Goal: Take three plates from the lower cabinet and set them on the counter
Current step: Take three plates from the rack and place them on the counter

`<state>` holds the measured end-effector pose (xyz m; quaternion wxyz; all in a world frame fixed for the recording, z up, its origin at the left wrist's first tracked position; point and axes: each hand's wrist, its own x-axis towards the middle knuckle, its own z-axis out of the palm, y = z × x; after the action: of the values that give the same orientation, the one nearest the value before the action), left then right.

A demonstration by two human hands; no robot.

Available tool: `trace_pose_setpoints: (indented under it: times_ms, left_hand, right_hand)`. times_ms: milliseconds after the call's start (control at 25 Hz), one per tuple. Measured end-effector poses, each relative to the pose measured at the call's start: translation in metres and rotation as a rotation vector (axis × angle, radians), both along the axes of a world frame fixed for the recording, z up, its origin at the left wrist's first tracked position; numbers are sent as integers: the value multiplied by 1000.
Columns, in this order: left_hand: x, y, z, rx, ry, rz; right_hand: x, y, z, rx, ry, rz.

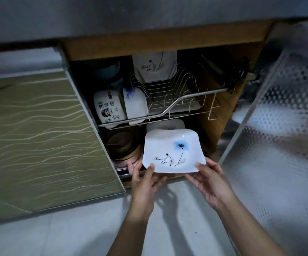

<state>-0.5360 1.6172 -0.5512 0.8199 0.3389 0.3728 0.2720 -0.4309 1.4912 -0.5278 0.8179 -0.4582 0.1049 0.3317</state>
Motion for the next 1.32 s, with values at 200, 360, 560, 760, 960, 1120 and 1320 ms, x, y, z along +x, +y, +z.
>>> trace_pose_setpoints:
  times_ms: [200,360,560,760,960,1120,1320]
  left_hand:
    - [-73,-41,94,60,331,-68]
    - [-126,-74,211,140,487,-167]
    - [-146,-97,372,218,532,-222]
    - [-104,-86,458,261,518,-266]
    - [-56,-55,486,735,925,-769]
    - [-12,-43,496,1004,1086,-988]
    - [28,-45,488,1125,1171,-1070]
  right_hand:
    - [-60,-43,96,-92,154,24]
    - [-103,-81,199,-188,226,45]
    - [-120,-109,355,-260,148,58]
    - [-67,-107,452,-215,109,27]
    - [38,-71,479,-172,61,-71]
    - [103,-40,466,-161,59,-91]
    - [159,-15,447,-180,114,-110]
